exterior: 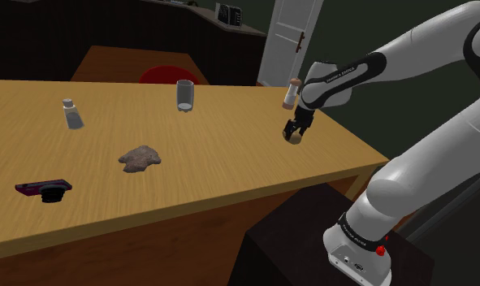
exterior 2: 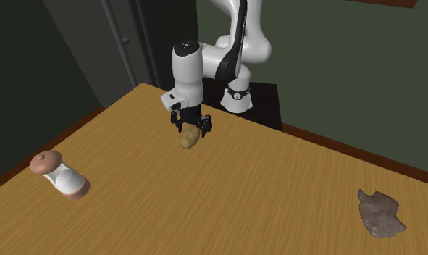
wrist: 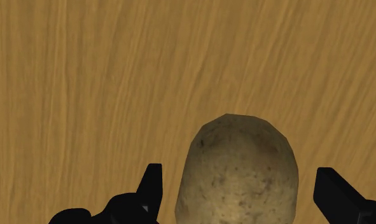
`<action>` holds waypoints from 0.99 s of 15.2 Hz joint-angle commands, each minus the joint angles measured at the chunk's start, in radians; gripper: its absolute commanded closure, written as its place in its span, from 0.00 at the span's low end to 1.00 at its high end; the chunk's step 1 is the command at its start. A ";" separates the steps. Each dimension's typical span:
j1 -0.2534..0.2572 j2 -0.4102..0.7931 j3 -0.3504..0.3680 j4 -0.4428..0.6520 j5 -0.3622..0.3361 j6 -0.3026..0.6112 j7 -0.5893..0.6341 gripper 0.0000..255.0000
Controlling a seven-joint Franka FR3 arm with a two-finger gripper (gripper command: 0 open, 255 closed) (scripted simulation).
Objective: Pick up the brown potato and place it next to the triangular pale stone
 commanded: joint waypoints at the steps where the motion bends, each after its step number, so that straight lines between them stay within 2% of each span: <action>1: 0.001 0.018 -0.004 -0.007 0.003 0.025 -0.004 0.00; 8: 0.001 0.018 -0.004 -0.007 0.003 0.025 -0.004 0.00; 9: 0.001 0.018 -0.004 -0.007 0.003 0.025 -0.004 1.00; 15: 0.000 0.018 -0.004 -0.007 0.003 0.025 -0.004 1.00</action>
